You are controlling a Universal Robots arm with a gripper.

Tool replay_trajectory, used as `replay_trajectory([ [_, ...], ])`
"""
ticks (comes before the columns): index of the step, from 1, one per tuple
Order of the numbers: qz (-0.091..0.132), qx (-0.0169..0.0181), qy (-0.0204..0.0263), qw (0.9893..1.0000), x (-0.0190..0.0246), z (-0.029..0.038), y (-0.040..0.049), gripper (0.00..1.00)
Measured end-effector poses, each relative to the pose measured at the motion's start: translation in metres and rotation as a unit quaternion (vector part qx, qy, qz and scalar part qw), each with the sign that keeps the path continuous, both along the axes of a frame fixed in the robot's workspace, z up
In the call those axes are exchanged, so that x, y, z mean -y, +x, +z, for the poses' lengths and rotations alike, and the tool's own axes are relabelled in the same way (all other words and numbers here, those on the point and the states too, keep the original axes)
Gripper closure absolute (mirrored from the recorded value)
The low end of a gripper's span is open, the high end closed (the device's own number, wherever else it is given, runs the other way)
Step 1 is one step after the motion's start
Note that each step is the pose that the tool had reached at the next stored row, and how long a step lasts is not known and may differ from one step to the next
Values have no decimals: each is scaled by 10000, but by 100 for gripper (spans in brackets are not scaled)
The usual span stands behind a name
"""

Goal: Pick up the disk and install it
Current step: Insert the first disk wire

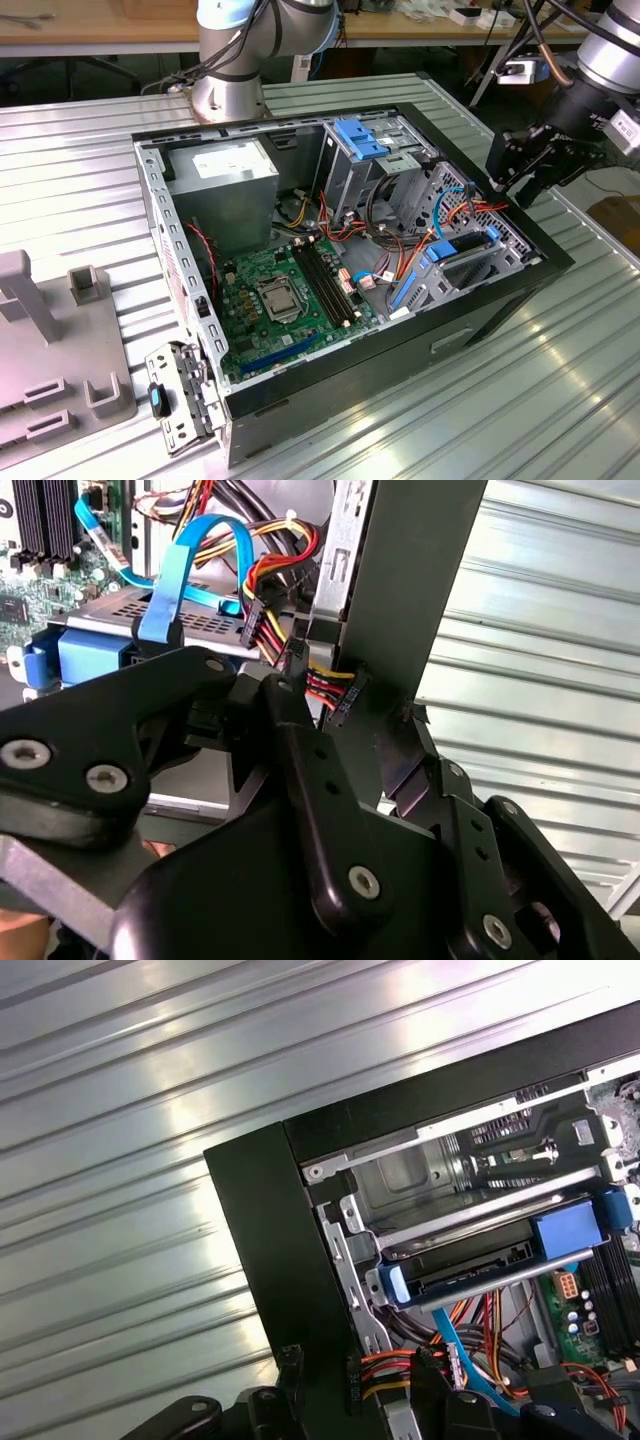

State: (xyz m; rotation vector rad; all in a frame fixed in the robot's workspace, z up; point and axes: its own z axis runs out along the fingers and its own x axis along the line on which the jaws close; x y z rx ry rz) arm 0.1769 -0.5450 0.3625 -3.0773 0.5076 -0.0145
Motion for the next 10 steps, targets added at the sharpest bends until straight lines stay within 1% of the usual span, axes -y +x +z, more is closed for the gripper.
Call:
replay_trajectory([
  [2, 29, 4, 0, 10000, 3, 0, -1, 46],
  [3, 42, 6, 0, 10000, 5, 0, -1, 54],
  [4, 47, 7, 0, 10000, 5, 0, -1, 54],
  [5, 51, 8, 1, 10000, 6, 0, -1, 60],
  [6, 52, 9, 0, 10000, 6, 0, -1, 60],
  [7, 52, 9, 0, 10000, 6, 0, -1, 67],
  [10, 52, 9, 0, 10000, 7, 3, -1, 67],
])
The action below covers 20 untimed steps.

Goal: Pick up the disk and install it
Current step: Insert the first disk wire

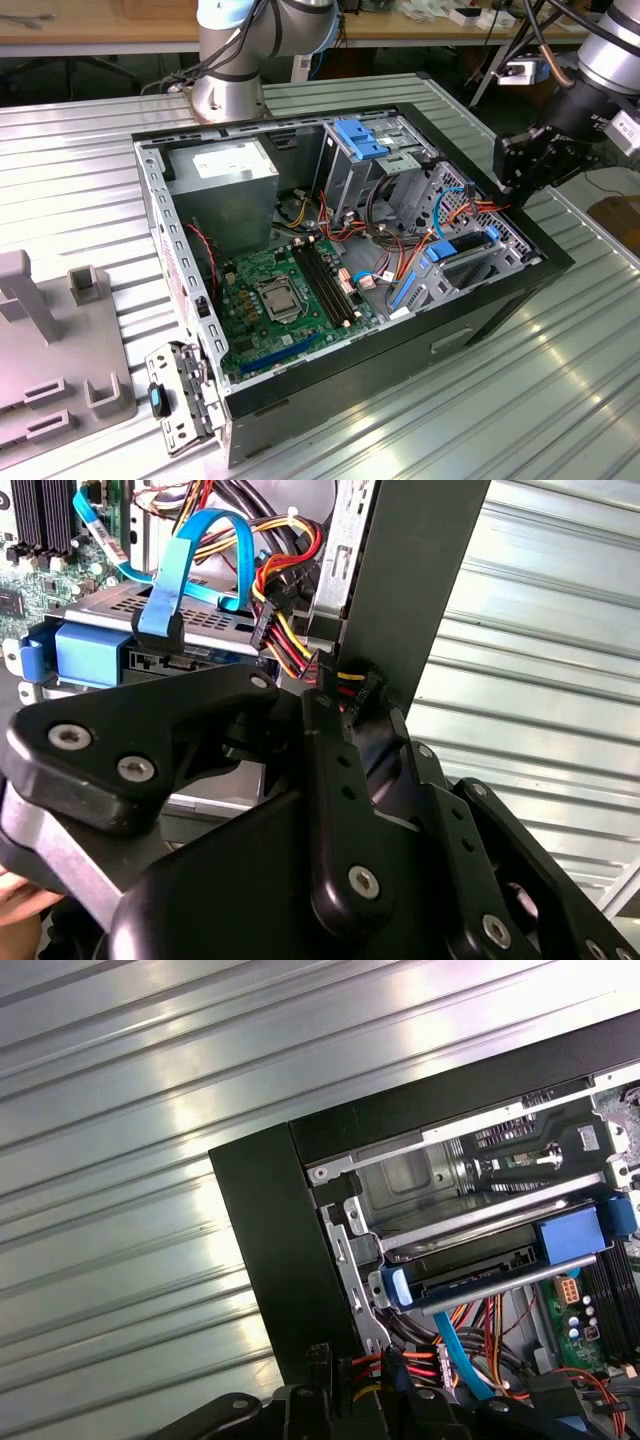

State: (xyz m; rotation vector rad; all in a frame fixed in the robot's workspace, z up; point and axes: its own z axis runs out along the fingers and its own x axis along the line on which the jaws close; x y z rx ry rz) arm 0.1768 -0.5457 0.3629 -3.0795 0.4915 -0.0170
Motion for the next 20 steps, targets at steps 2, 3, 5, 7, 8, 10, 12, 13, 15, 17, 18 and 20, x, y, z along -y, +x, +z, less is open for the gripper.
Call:
replay_trajectory([
  [2, 0, 0, 0, 10000, -1, 14, 0, 67],
  [3, 0, 0, 0, 10000, 0, 19, 1, 67],
  [5, 0, 0, -9, 10000, -1, 18, 6, 67],
  [7, 0, 0, -28, 10000, 0, 21, 31, 67],
  [8, 0, 0, -28, 10000, -1, 23, 43, 67],
  [10, 0, -1, -29, 10000, -1, 27, 50, 67],
  [12, 0, -2, -28, 10000, -1, 29, 57, 75],
  [13, 0, -2, -28, 10000, -1, 29, 58, 81],
  [15, 0, -2, -27, 10000, -1, 29, 58, 83],
  [17, 0, -2, -26, 10000, 0, 50, 59, 83],
  [18, 1, -2, -27, 10000, -1, 83, 59, 83],
  [20, -36, -2, -26, 10000, -3, 114, 58, 83],
])
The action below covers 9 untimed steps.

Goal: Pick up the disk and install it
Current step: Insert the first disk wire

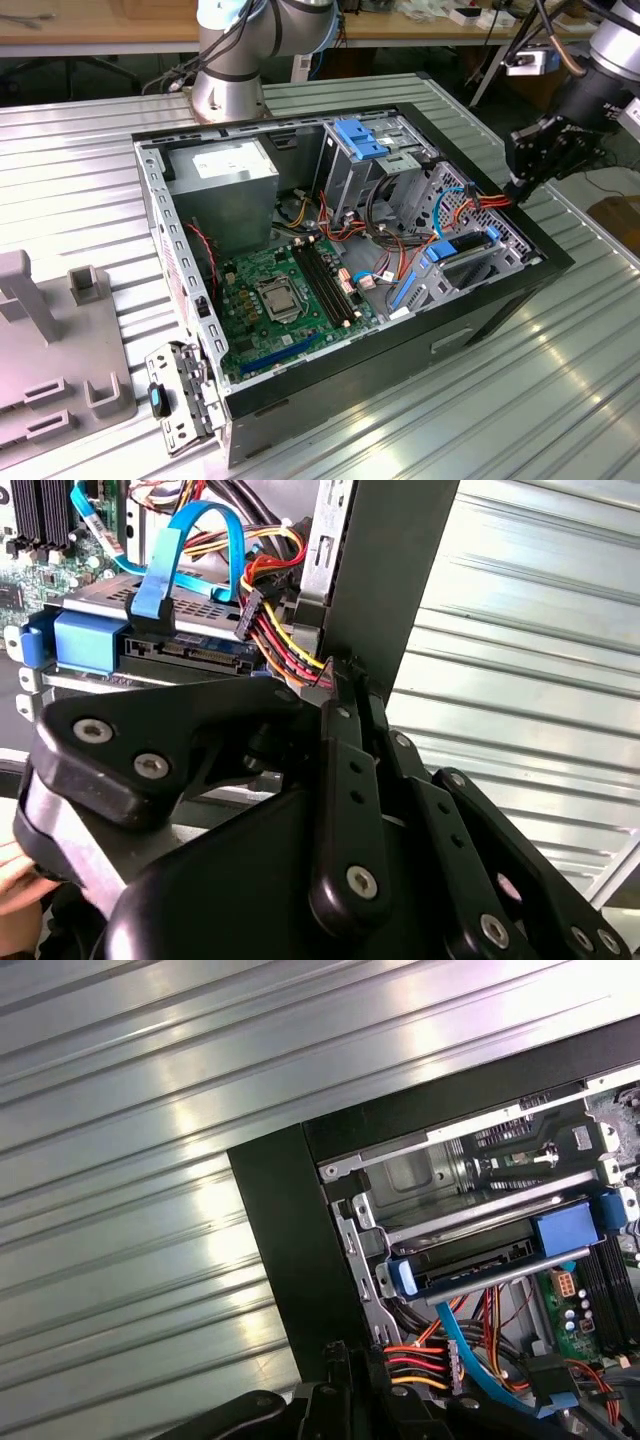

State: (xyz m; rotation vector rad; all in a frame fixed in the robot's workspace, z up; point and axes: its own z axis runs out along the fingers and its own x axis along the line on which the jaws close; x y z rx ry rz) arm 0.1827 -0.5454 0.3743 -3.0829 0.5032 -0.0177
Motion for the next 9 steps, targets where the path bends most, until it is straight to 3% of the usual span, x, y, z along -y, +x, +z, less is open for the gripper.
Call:
replay_trajectory([
  [6, -439, 0, -1, 9990, 0, 1, -4, 83],
  [9, -685, 0, 0, 9977, 0, 1, -11, 83],
])
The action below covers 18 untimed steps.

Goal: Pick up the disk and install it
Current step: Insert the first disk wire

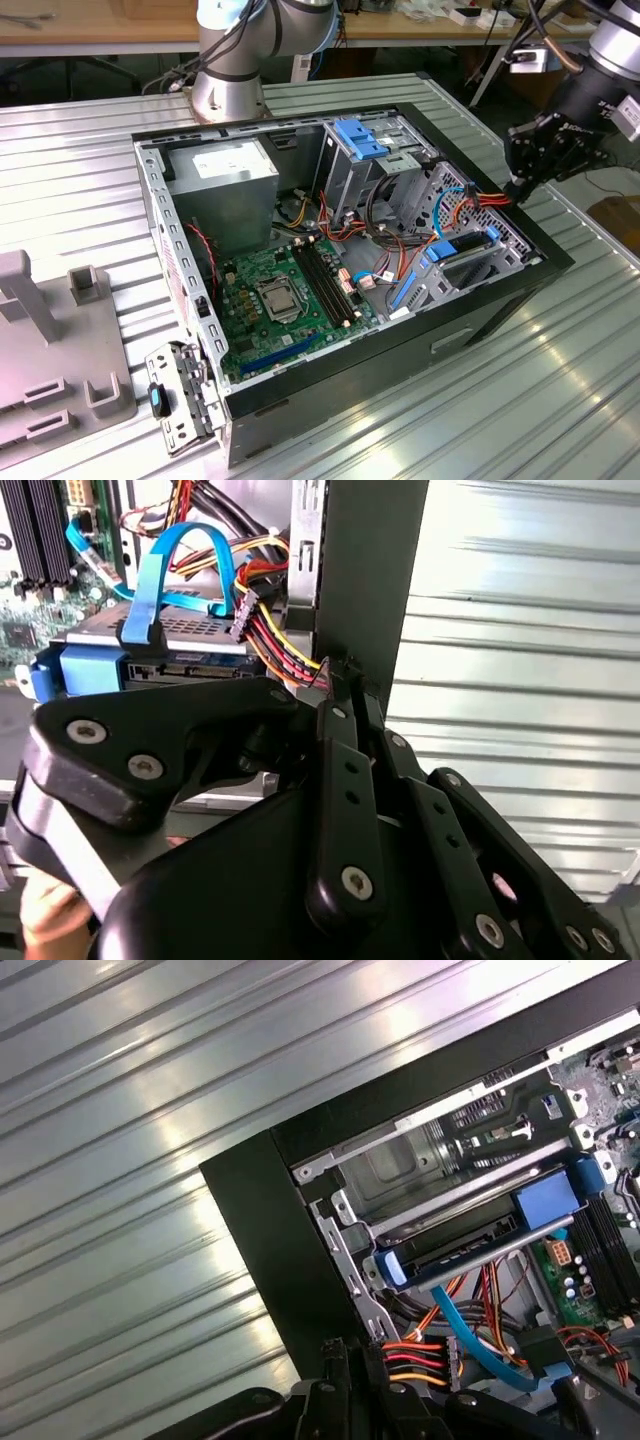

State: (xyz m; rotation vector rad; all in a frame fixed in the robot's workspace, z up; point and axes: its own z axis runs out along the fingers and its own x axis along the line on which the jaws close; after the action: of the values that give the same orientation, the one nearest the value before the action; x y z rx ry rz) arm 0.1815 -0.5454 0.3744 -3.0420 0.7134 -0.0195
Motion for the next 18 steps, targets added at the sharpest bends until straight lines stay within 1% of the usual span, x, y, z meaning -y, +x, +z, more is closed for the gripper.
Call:
replay_trajectory([
  [4, -228, 0, 0, 9997, 0, -1, -2, 83],
  [9, -462, 0, 0, 9989, 0, -9, -6, 83],
  [14, -522, 1, -1, 9986, 2, -13, -64, 83],
  [18, -554, 17, -3, 9985, 1, -14, -112, 83],
])
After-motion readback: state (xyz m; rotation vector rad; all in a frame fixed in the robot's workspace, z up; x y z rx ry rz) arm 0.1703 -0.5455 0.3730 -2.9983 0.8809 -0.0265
